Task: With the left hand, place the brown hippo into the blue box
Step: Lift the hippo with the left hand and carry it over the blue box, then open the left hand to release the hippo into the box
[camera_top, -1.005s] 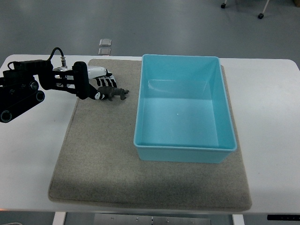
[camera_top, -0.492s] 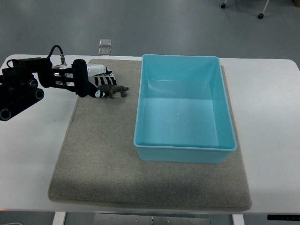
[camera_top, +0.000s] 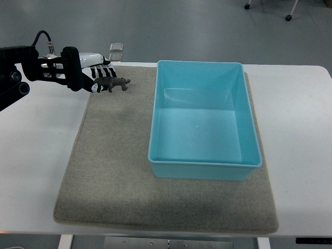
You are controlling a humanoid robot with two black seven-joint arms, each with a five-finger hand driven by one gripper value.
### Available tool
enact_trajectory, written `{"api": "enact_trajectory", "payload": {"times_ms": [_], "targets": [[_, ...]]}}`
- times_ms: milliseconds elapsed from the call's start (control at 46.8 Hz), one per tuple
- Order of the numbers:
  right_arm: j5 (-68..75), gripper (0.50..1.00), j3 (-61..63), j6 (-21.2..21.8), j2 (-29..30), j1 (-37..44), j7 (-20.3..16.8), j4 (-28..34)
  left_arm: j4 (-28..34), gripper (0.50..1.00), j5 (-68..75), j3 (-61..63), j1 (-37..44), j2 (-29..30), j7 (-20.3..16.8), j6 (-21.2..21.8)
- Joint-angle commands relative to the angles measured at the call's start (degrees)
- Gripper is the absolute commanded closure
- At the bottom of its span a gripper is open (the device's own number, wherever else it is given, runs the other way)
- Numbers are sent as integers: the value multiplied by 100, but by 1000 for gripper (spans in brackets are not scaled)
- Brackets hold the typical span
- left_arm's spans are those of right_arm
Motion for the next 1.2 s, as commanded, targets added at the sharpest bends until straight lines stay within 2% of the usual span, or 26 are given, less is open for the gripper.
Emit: {"api": "enact_trajectory", "payload": {"times_ms": [0, 150, 428, 534, 620, 812, 1026, 1176], "targets": [[-8, 564, 0, 0, 0, 1, 0, 0, -77, 1000, -164, -36, -186, 183, -1, -65], [1, 564, 0, 0, 0, 1, 0, 0, -243, 1000, -543, -19, -617, 403, -1, -364], [1, 564, 0, 0, 0, 1, 0, 0, -1412, 1000, -543, -19, -986, 350, 43, -645], [1, 564, 0, 0, 0, 1, 0, 0, -1676, 1000, -543, -19, -1101, 192, 78, -751], [1, 564, 0, 0, 0, 1, 0, 0, -1641, 1000, -455, -10, -1109, -185, 131, -760], [1, 564, 0, 0, 0, 1, 0, 0, -1272, 1000, -420, 51, -1004, -1143, 579, -742], [1, 564, 0, 0, 0, 1, 0, 0, -613, 1000, -402, 51, -793, -1917, 623, -663], [1, 564, 0, 0, 0, 1, 0, 0, -358, 1000, -402, 43, -644, -2163, 623, -646]]}}
